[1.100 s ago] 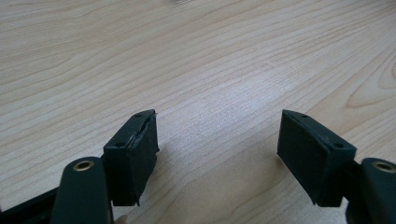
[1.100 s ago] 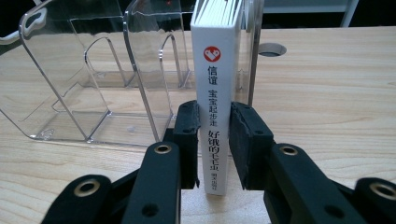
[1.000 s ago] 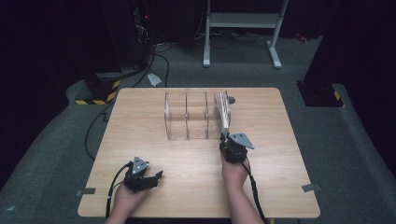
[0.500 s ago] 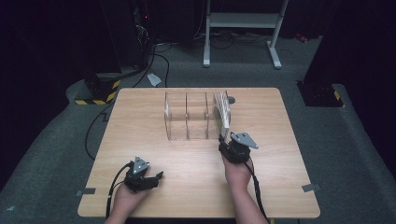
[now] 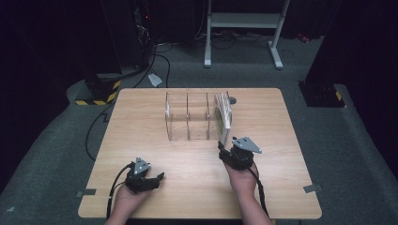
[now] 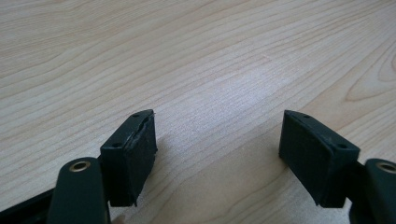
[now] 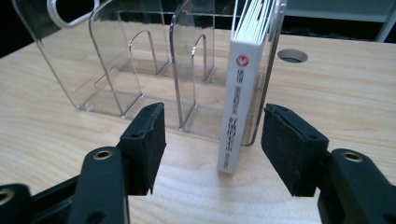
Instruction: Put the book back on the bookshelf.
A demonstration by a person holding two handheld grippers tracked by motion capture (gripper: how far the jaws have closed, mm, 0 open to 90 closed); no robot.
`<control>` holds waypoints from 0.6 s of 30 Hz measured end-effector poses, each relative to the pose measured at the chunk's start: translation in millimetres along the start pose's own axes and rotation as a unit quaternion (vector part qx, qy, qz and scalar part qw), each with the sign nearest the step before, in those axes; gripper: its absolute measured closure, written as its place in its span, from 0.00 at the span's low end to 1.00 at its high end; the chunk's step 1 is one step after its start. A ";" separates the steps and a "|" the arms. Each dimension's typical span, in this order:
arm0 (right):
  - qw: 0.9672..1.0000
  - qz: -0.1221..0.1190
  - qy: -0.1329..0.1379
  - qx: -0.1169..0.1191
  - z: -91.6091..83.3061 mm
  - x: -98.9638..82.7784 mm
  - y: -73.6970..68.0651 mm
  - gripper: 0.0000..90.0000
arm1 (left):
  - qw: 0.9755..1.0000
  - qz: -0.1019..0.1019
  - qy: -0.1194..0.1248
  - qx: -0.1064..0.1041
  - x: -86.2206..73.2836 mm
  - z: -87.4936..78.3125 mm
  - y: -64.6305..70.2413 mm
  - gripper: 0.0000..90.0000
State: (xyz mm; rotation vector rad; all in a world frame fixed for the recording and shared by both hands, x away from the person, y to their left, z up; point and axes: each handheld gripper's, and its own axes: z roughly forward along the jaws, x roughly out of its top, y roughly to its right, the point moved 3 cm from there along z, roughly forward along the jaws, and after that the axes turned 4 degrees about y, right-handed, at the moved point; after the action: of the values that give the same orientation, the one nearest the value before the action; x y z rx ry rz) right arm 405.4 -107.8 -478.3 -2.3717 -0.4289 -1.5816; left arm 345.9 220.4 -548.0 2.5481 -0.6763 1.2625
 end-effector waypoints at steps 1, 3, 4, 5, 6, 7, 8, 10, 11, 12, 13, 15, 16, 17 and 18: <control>1.000 -0.003 -0.002 0.001 -1.5 -1.6 -0.5 0.43 | 1.000 0.000 0.000 0.000 0.0 0.0 0.0 0.31; 1.000 -0.014 -0.011 0.004 -4.3 -5.6 -0.9 0.42 | 1.000 0.000 0.000 0.000 0.0 0.0 0.0 0.31; 1.000 -0.014 -0.011 0.004 -4.3 -5.6 -0.9 0.42 | 1.000 0.000 0.000 0.000 0.0 0.0 0.0 0.31; 0.999 -0.027 -0.022 0.003 -7.3 -10.6 -0.3 0.41 | 1.000 0.000 0.000 0.001 0.0 0.0 0.0 0.31; 0.999 -0.032 -0.029 0.007 -8.2 -13.3 0.8 0.39 | 1.000 0.000 0.000 0.001 0.0 0.0 0.0 0.31; 0.999 -0.033 -0.034 0.007 -9.3 -16.7 1.7 0.36 | 1.000 0.000 0.001 0.001 0.1 0.2 0.2 0.31; 0.999 -0.039 -0.037 0.008 -10.3 -20.7 2.9 0.34 | 1.000 0.000 0.000 0.001 0.1 0.2 0.1 0.31; 0.998 -0.051 -0.045 0.009 -10.9 -24.7 5.0 0.32 | 1.000 -0.002 0.001 0.001 0.1 0.3 0.5 0.30; 0.996 -0.052 -0.072 0.008 -12.5 -33.3 9.6 0.28 | 1.000 -0.004 0.001 0.001 0.1 0.5 0.8 0.30; 0.996 -0.052 -0.072 0.008 -12.5 -33.3 9.6 0.28 | 1.000 -0.004 0.001 0.001 0.1 0.5 0.8 0.30; 0.994 -0.054 -0.092 0.000 -14.7 -42.4 16.7 0.27 | 1.000 -0.003 0.001 0.001 0.1 0.5 0.8 0.30; 0.992 -0.049 -0.114 -0.011 -18.1 -51.6 25.5 0.26 | 1.000 -0.003 0.000 0.000 0.3 0.6 0.8 0.30; 0.992 -0.049 -0.114 -0.011 -18.1 -51.6 25.5 0.26 | 1.000 -0.003 0.000 0.000 0.3 0.6 0.8 0.30; 0.991 -0.043 -0.127 -0.018 -22.3 -60.2 35.1 0.25 | 1.000 -0.002 0.000 -0.001 0.7 1.1 0.6 0.30; 0.990 -0.042 -0.136 -0.022 -24.3 -64.5 40.1 0.24 | 1.000 -0.001 0.000 -0.001 1.0 1.4 0.3 0.30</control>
State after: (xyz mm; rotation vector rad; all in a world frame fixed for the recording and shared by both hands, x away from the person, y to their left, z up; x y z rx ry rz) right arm 376.5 -160.3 -530.8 -2.6468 -0.5596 -1.3128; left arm 347.3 219.3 -548.1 2.5464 -0.6760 1.2603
